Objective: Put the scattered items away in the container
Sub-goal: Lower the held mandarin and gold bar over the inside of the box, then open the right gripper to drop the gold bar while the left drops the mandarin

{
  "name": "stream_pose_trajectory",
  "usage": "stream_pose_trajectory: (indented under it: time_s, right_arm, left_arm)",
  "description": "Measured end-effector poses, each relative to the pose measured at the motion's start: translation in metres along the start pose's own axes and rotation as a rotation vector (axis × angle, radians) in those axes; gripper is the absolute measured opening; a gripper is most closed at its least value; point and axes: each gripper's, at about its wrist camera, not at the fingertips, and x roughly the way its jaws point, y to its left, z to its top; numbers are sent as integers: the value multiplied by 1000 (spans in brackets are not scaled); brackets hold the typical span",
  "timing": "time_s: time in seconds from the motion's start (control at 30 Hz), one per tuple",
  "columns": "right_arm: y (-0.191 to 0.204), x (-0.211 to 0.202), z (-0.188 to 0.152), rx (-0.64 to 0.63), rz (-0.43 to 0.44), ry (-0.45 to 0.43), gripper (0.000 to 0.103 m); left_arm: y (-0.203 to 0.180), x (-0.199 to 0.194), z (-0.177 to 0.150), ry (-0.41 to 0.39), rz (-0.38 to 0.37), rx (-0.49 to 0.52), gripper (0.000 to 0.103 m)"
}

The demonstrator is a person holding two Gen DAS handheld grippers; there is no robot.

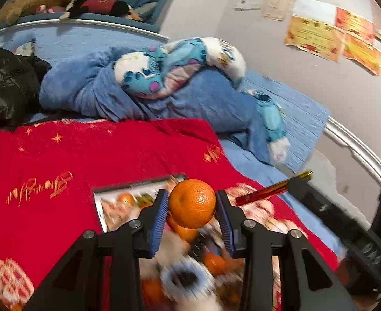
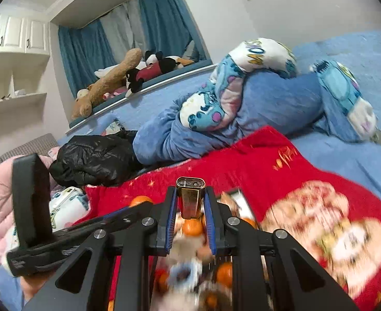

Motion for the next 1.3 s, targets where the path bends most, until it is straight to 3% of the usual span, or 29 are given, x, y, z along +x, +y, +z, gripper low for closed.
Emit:
stream_pose_trajectory:
  time_s: [0.07, 0.13, 0.27, 0.57, 0.67, 1.0, 1.3]
  right_arm:
    - [-2, 17, 7, 12, 9, -7, 20]
    - [-3, 33, 11, 1, 8, 0, 20]
    - [-8, 55, 13, 23, -1, 49, 20]
    - [-21, 77, -25, -21, -45, 148, 20]
    - [-31, 83, -29, -20, -103, 178, 20]
    - [-45, 102, -39, -9, -170, 244, 20]
    - [-50, 118, -42, 16, -181, 275, 20]
  left_arm:
    - [11, 15, -2, -23, -9, 19, 39]
    - [23, 29, -8, 5, -13, 23, 39]
    - [54, 54, -19, 75, 67, -55, 39]
    - [57, 70, -37, 112, 113, -27, 39]
    - [56, 76, -41, 124, 149, -13, 39]
    - [61, 85, -51, 143, 182, -8, 39]
    - [60, 86, -56, 149, 226, 5, 39]
